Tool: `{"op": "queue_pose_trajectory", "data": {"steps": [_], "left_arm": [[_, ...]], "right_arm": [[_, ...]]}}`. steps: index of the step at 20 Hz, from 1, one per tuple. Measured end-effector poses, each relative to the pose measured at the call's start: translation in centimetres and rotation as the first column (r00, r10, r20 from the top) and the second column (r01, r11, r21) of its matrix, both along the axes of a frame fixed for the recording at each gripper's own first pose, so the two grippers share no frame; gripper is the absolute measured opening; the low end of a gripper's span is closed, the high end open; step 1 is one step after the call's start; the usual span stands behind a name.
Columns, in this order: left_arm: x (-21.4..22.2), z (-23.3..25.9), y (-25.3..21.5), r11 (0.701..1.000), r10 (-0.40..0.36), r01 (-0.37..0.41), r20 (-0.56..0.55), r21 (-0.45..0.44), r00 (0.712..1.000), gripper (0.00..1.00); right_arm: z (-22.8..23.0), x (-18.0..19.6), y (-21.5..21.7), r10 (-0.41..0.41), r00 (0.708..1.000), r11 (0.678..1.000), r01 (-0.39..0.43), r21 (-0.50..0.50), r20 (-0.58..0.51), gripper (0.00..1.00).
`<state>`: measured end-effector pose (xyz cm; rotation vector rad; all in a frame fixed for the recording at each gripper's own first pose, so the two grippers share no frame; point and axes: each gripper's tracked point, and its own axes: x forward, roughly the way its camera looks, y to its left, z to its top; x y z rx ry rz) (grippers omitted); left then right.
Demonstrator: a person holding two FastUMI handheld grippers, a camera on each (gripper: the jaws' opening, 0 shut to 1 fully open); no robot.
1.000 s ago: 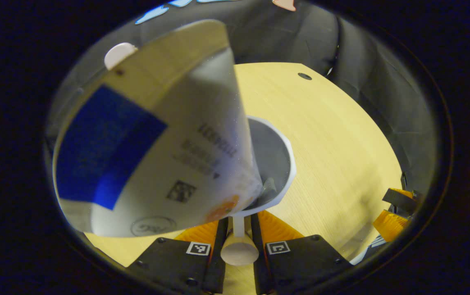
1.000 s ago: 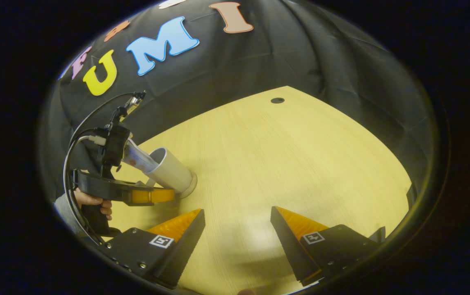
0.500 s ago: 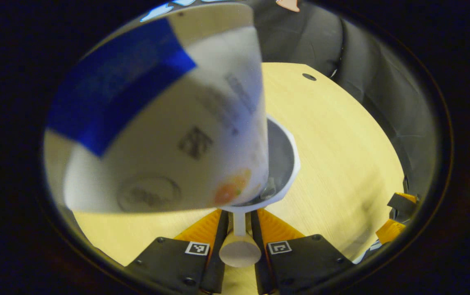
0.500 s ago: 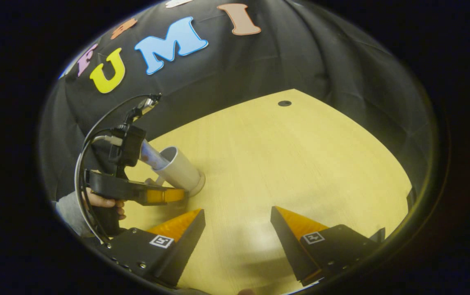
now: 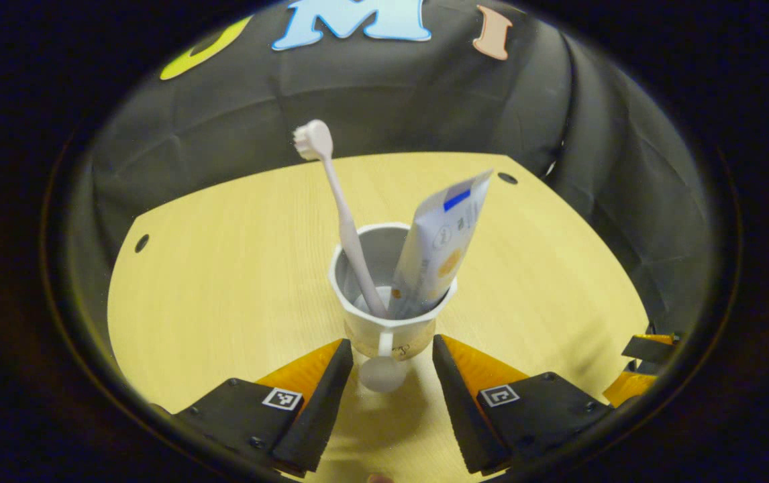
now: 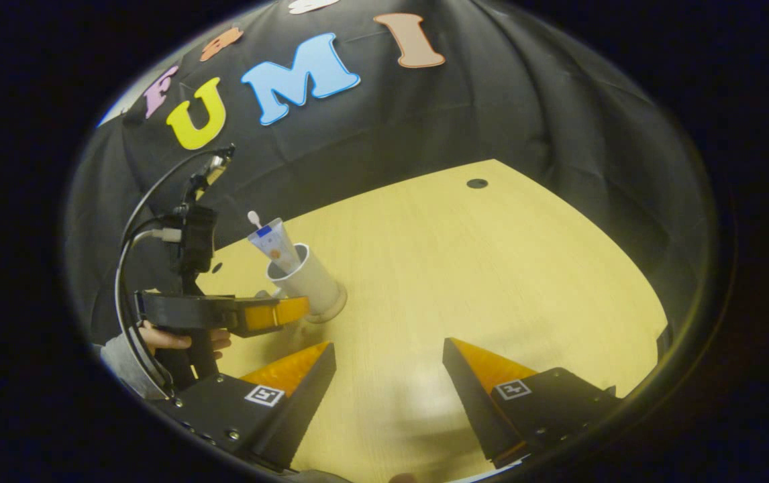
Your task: Put the toothbrush and toothpaste on the desktop into the cup, then pick up the cup and place it on the coaster on the desktop.
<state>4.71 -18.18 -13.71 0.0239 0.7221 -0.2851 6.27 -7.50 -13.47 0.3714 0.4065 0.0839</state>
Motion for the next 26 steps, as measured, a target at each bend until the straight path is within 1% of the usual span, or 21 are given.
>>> {"op": "queue_pose_trajectory", "data": {"steps": [1, 2, 4, 6, 7, 8, 11, 12, 13, 14, 15, 16, 17, 18, 19, 20, 21, 22, 25, 26], "left_arm": [[-0.5, 1.2, 0.4, 1.0, 0.016, -0.015, 0.036, -0.017, 0.999, 0.96], [-1.0, 2.3, 0.7, 0.999, 0.031, -0.029, 0.074, -0.032, 0.997, 1.0], [-2.2, 4.4, 1.5, 0.997, 0.054, -0.046, 0.142, -0.059, 0.988, 0.99], [-3.3, 6.4, 2.4, 0.995, 0.082, -0.066, 0.212, -0.08, 0.974, 1.0], [-3.8, 7.4, 3.0, 0.993, 0.092, -0.071, 0.249, -0.092, 0.964, 1.0], [-4.2, 8.5, 3.4, 0.992, 0.096, -0.069, 0.289, -0.103, 0.952, 0.99], [-6.1, 12.2, 5.1, 0.992, 0.111, -0.076, 0.413, -0.101, 0.904, 1.0], [-6.9, 13.5, 5.7, 0.992, 0.115, -0.078, 0.448, -0.101, 0.887, 0.98], [-7.7, 14.7, 6.3, 0.991, 0.125, -0.084, 0.479, -0.105, 0.869, 1.0], [-8.4, 15.6, 6.8, 0.989, 0.135, -0.088, 0.507, -0.116, 0.851, 0.98], [-9.0, 16.2, 6.7, 0.987, 0.146, -0.091, 0.527, -0.129, 0.837, 1.0], [-9.9, 16.9, 6.9, 0.986, 0.154, -0.092, 0.539, -0.14, 0.828, 1.0], [-10.6, 17.3, 7.3, 0.984, 0.163, -0.094, 0.55, -0.151, 0.819, 0.98], [-11.0, 17.8, 7.7, 0.984, 0.162, -0.09, 0.561, -0.154, 0.812, 0.89], [-11.4, 18.1, 8.1, 0.984, 0.165, -0.093, 0.569, -0.153, 0.806, 0.98], [-11.7, 18.2, 8.6, 0.983, 0.172, -0.101, 0.575, -0.154, 0.8, 0.98], [-11.7, 18.6, 9.1, 0.982, 0.178, -0.101, 0.581, -0.162, 0.794, 1.0], [-11.7, 18.8, 9.5, 0.98, 0.185, -0.102, 0.585, -0.173, 0.79, 0.98], [-12.0, 19.5, 10.9, 0.976, 0.201, -0.111, 0.589, -0.185, 0.783, 0.98], [-12.0, 19.9, 11.5, 0.975, 0.208, -0.118, 0.595, -0.188, 0.776, 0.89]], "right_arm": [[0.1, 0.0, 0.3, 0.014, 1.0, 1.0, -0.014, -0.013, 0.003, 0.97], [0.1, 0.0, 0.5, 0.027, 1.0, 0.999, -0.027, -0.029, 0.007, 0.97], [0.8, 0.2, 0.7, 0.039, 0.999, 0.997, -0.037, -0.071, 0.021, 0.98], [2.1, 0.3, 1.2, 0.048, 0.997, 0.994, -0.042, -0.105, 0.052, 0.98], [3.2, 0.3, 1.4, 0.046, 0.996, 0.992, -0.035, -0.121, 0.081, 0.93], [4.3, 0.2, 1.6, 0.041, 0.992, 0.99, -0.024, -0.142, 0.116, 0.98], [7.1, 0.2, 2.2, 0.023, 0.976, 0.976, 0.025, -0.218, 0.215, 0.98], [7.9, -0.1, 2.6, 0.019, 0.972, 0.973, 0.037, -0.229, 0.236, 0.98], [8.6, -0.5, 3.3, 0.022, 0.965, 0.973, 0.039, -0.227, 0.26, 0.98], [9.4, -0.9, 4.1, 0.027, 0.958, 0.974, 0.039, -0.225, 0.285, 0.97], [9.8, -1.3, 4.6, 0.029, 0.951, 0.973, 0.043, -0.228, 0.306, 0.97], [10.0, -1.7, 4.7, 0.022, 0.947, 0.97, 0.058, -0.238, 0.322, 0.97], [10.0, -1.9, 4.9, 0.017, 0.943, 0.966, 0.071, -0.25, 0.333, 0.97], [10.0, -2.3, 5.0, 0.014, 0.942, 0.961, 0.08, -0.266, 0.335, 0.98], [10.0, -2.8, 5.0, 0.016, 0.94, 0.957, 0.084, -0.279, 0.34, 0.98], [10.3, -2.9, 5.2, 0.016, 0.938, 0.952, 0.091, -0.291, 0.345, 0.97], [10.3, -2.9, 5.2, 0.013, 0.938, 0.947, 0.099, -0.305, 0.345, 0.97], [10.3, -2.8, 5.0, 0.002, 0.939, 0.943, 0.113, -0.313, 0.344, 0.98], [11.0, -3.1, 4.9, -0.027, 0.931, 0.94, 0.148, -0.307, 0.365, 0.97], [11.3, -3.4, 4.7, -0.036, 0.927, 0.94, 0.158, -0.302, 0.374, 0.97]]}}
